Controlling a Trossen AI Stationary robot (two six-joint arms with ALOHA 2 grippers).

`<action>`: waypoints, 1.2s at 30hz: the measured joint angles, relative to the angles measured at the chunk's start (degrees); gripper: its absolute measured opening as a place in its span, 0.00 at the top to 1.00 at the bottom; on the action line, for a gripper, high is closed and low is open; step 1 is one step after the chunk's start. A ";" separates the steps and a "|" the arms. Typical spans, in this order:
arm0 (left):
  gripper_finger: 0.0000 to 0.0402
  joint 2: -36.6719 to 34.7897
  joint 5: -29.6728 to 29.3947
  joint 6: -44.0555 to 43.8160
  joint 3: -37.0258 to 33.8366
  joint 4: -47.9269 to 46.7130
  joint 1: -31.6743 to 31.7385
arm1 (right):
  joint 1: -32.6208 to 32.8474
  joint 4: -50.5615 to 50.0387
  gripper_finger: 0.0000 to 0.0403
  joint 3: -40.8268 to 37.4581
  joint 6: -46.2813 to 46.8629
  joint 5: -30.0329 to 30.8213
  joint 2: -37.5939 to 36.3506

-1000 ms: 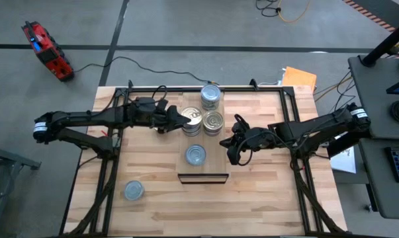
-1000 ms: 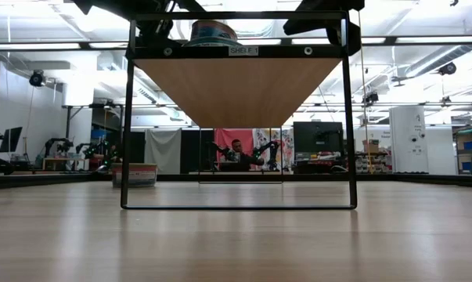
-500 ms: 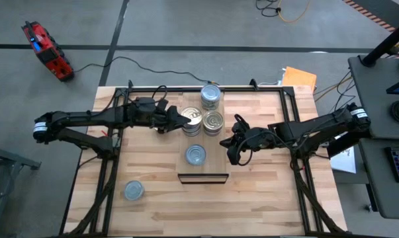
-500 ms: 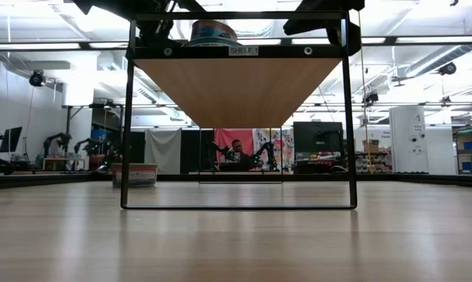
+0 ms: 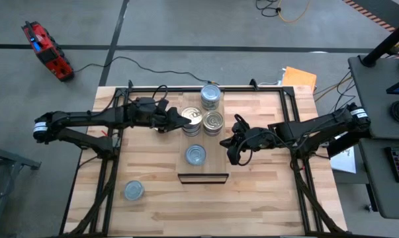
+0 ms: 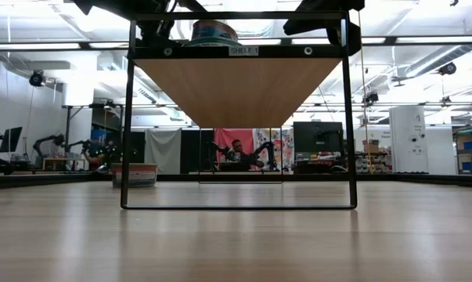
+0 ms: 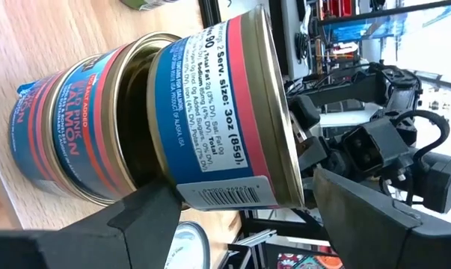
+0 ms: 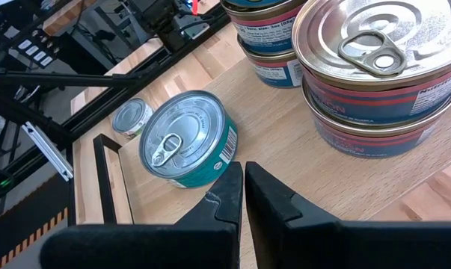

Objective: Stack canned seafood by type on shelf
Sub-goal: Stack the blue-pink tuna can on top of the blue-pink tuna can on the shelf aligned with the other blue-pink tuna can

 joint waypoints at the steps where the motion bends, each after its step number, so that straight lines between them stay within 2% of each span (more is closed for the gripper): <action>1: 0.29 0.00 0.00 0.19 0.00 0.06 0.00 | 0.00 0.00 0.98 0.00 0.00 0.01 0.00; 10: 0.29 0.02 -0.05 -0.70 0.00 0.13 0.00 | 0.00 0.00 0.98 0.00 -0.06 0.01 0.00; 21: 0.17 0.00 -0.22 -2.15 0.00 0.69 0.00 | 0.00 -0.04 0.98 0.00 -0.22 0.01 0.00; 30: 0.15 -0.39 4.21 -5.04 0.00 0.58 0.00 | 0.00 -0.24 0.98 0.00 -0.23 0.01 0.00; 36: 0.15 -0.39 4.52 -5.94 0.00 0.61 0.02 | 0.00 -0.26 0.98 0.00 -0.23 0.01 0.00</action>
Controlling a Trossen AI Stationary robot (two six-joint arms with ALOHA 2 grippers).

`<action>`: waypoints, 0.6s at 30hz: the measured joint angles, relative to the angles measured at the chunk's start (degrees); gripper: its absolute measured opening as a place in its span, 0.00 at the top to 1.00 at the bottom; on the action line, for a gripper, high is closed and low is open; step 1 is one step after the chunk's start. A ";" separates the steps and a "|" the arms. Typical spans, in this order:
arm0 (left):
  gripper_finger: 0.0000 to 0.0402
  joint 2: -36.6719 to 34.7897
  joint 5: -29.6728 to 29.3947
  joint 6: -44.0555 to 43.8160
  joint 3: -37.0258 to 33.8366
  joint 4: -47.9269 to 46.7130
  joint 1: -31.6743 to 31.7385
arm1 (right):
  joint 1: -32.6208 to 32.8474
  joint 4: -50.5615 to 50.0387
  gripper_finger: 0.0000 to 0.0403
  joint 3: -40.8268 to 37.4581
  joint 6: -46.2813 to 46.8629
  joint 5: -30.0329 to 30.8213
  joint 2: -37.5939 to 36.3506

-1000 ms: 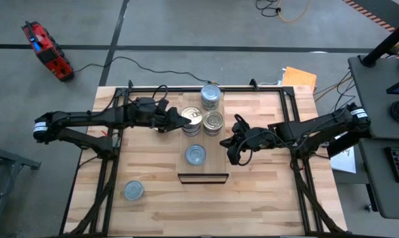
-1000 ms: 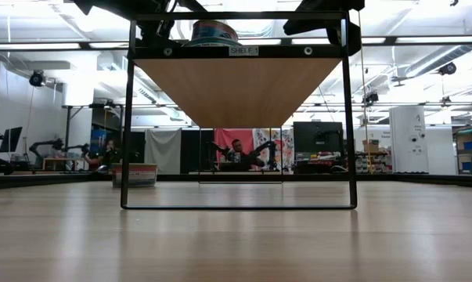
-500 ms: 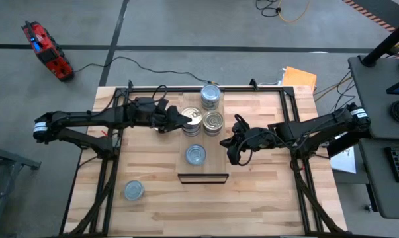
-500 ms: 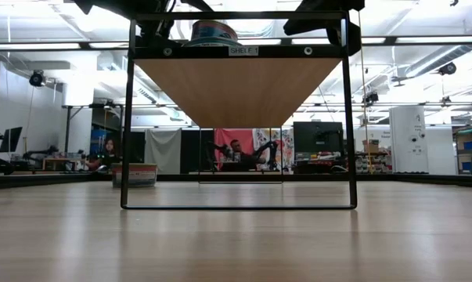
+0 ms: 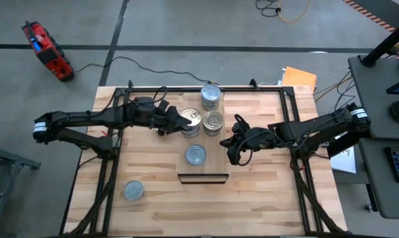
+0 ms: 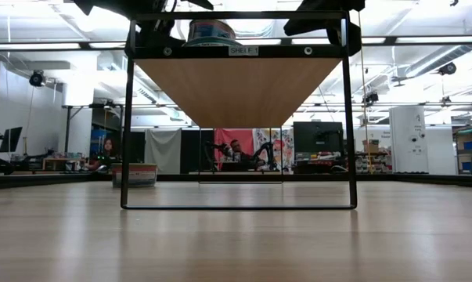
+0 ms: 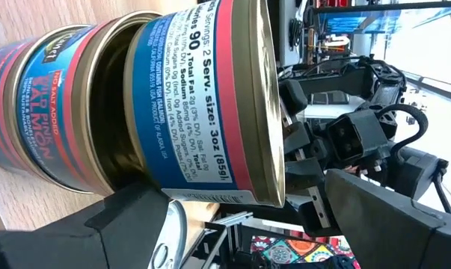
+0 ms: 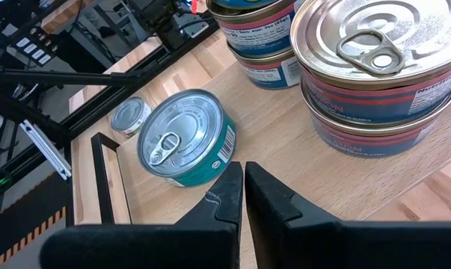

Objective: Stack canned seafood by type on shelf
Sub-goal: Stack the blue-pink tuna can on top of the blue-pink tuna can on the shelf aligned with the other blue-pink tuna can

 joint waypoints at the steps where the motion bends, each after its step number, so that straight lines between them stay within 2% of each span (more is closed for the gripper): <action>1: 0.15 0.00 0.02 0.26 0.00 0.02 0.00 | 0.00 0.00 0.98 0.00 0.00 0.00 0.00; 7: 0.15 0.04 0.15 2.69 0.00 0.07 -0.02 | 0.00 0.00 0.98 0.00 0.01 0.00 0.00; 14: 0.15 0.07 0.37 11.47 0.00 0.03 -0.04 | 0.00 0.00 0.98 0.00 -0.01 0.00 0.00; 18: 0.15 0.09 0.20 9.91 0.00 0.04 -0.02 | 0.00 0.00 0.98 0.00 0.01 0.00 0.00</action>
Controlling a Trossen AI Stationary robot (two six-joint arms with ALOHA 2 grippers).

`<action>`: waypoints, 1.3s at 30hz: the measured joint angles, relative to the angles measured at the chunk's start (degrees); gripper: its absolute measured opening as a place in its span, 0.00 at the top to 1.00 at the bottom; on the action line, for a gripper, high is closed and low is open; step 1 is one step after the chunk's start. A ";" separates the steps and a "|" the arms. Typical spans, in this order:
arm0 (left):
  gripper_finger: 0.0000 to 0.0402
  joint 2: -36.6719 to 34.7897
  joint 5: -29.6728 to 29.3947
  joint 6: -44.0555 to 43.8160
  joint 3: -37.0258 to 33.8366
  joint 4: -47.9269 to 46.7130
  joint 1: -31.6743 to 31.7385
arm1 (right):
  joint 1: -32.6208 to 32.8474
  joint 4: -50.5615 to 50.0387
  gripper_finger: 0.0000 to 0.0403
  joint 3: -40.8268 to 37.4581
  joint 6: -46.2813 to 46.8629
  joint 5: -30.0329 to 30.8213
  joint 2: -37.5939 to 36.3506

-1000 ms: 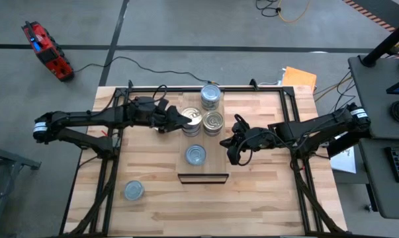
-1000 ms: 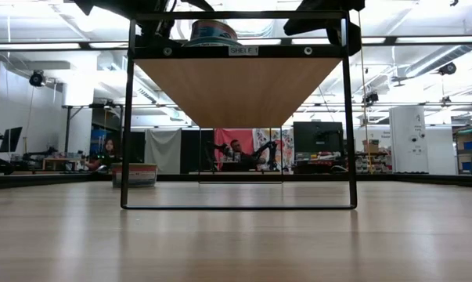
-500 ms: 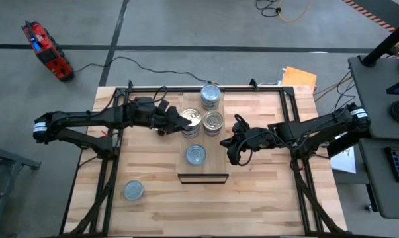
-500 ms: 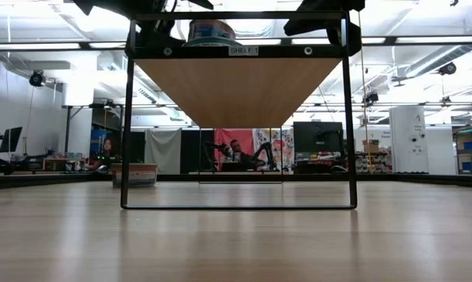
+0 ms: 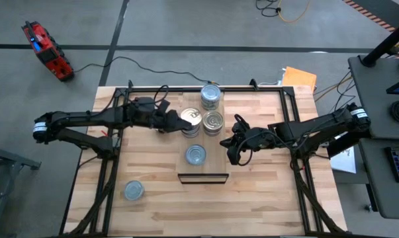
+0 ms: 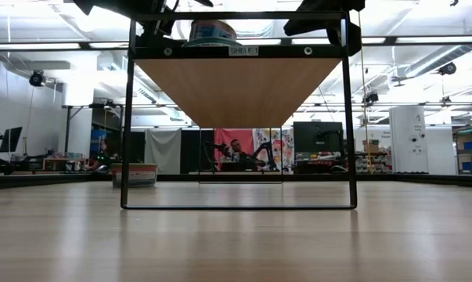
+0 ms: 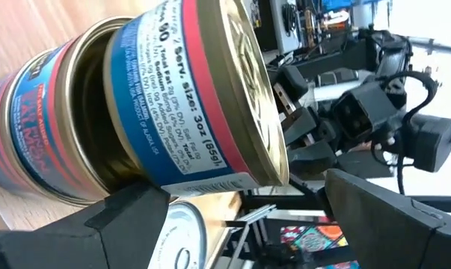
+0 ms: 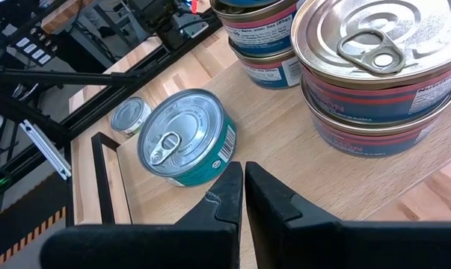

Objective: Stack canned seafood by type on shelf
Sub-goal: Stack the blue-pink tuna can on top of the blue-pink tuna can on the shelf aligned with the other blue-pink tuna can

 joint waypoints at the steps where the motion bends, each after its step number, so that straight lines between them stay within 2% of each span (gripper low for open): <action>1: 0.15 0.00 0.05 -1.29 0.00 -0.02 0.00 | 0.00 0.00 0.98 0.00 0.00 0.00 0.00; 13: 0.15 -0.07 3.77 -12.41 0.00 -0.70 0.91 | 0.00 -0.02 0.98 0.00 0.62 0.00 0.00; 21: 0.15 -0.07 5.62 -11.52 0.00 -0.54 1.97 | 0.00 -0.02 0.98 0.00 0.49 0.55 0.00; 34: 0.15 -0.07 7.44 -3.33 0.00 -0.51 2.03 | 0.00 -0.02 0.98 0.00 0.13 1.45 0.00; 39: 0.15 -0.07 7.58 -8.91 0.00 -0.45 2.08 | 0.00 -0.02 0.98 0.00 0.15 1.44 0.00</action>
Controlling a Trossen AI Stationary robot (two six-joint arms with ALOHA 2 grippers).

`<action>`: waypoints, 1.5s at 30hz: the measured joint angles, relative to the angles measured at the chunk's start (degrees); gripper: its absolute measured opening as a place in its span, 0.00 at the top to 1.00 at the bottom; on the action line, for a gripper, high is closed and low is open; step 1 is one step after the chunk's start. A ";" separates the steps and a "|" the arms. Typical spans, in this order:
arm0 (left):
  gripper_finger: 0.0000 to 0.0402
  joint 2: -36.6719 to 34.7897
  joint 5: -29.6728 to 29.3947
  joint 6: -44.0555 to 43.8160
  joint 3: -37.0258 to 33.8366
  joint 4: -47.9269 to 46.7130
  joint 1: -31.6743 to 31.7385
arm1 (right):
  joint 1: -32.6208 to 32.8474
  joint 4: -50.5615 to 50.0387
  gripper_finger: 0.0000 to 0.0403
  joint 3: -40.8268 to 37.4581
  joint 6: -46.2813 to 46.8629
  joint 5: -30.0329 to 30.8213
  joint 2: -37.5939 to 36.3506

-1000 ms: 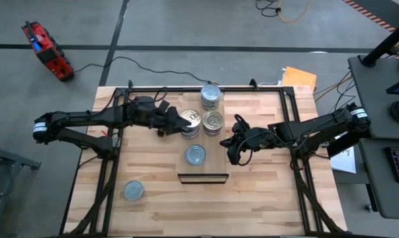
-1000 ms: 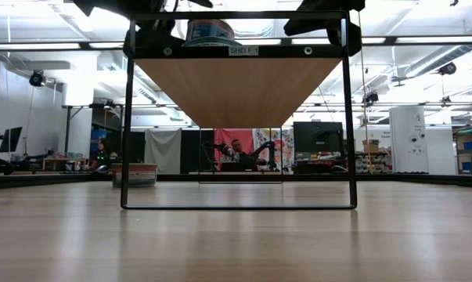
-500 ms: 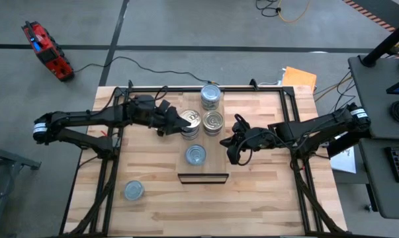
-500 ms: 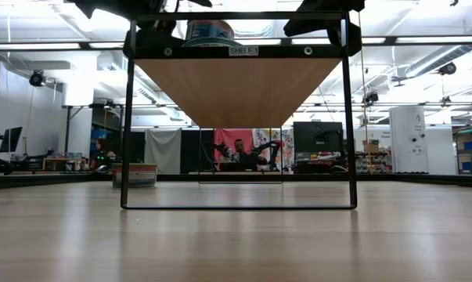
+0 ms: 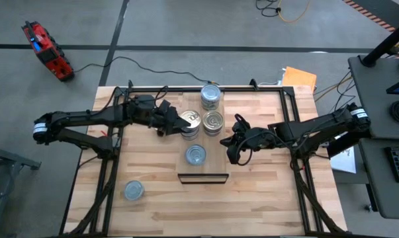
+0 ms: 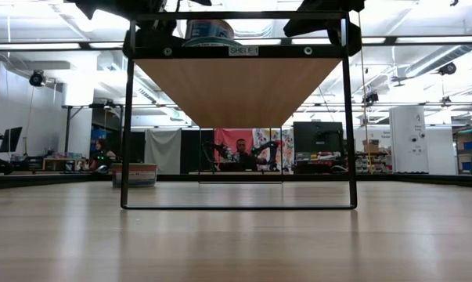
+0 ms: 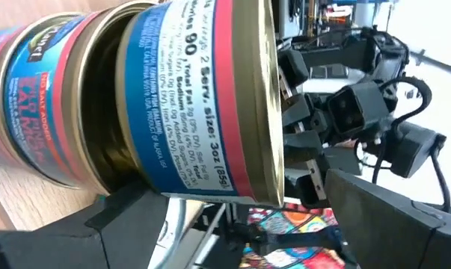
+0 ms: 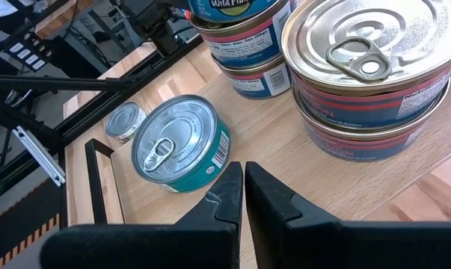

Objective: Stack canned seafood by type on shelf
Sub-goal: Stack the blue-pink tuna can on top of the blue-pink tuna can on the shelf aligned with the other blue-pink tuna can

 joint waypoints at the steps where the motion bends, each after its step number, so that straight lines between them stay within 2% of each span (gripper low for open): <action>1: 0.15 0.00 0.05 -0.67 0.00 0.02 0.00 | 0.00 0.00 0.98 0.00 0.00 0.00 0.00; 24: 0.15 0.39 3.27 -2.49 1.57 -2.92 1.55 | 0.00 0.02 0.98 0.00 0.02 0.04 0.00; 38: 0.15 0.20 5.17 -7.28 1.73 -4.35 1.64 | 0.00 0.02 0.98 0.00 0.48 0.11 0.00; 45: 0.15 0.37 5.67 -6.38 1.73 -4.50 2.09 | 0.00 0.02 0.98 0.00 0.47 1.55 0.00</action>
